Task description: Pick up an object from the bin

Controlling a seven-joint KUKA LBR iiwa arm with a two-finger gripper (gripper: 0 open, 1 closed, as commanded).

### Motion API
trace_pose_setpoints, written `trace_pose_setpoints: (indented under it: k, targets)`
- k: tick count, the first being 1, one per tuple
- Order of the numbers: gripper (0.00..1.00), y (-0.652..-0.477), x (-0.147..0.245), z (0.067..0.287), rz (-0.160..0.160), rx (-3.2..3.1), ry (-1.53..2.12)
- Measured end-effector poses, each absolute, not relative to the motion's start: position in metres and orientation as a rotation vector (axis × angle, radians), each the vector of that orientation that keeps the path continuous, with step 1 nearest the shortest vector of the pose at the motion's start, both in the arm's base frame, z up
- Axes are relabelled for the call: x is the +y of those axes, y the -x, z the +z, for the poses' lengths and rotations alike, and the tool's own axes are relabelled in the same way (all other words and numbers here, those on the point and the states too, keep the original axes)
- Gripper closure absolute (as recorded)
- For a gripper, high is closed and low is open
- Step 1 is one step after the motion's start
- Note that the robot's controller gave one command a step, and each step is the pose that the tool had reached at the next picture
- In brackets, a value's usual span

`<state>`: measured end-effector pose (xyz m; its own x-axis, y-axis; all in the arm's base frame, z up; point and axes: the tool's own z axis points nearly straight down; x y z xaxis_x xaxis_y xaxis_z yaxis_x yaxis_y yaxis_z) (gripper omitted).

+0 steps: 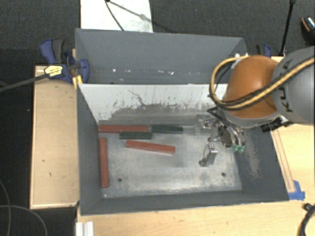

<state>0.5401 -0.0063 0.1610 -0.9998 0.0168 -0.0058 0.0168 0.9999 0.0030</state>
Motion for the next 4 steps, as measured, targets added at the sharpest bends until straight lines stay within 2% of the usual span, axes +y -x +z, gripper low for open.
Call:
trace_pose_setpoints:
  k: [1,2,3,4]
  targets:
    - [0.0,-0.586,0.041,0.07,0.003,3.116,0.363]
    - [0.0,-0.556,0.088,0.07,0.005,3.122,0.36]
    - [1.0,-0.558,0.085,0.071,0.001,3.119,0.355]
    - [1.0,-0.55,0.067,0.25,-0.003,2.898,1.189]
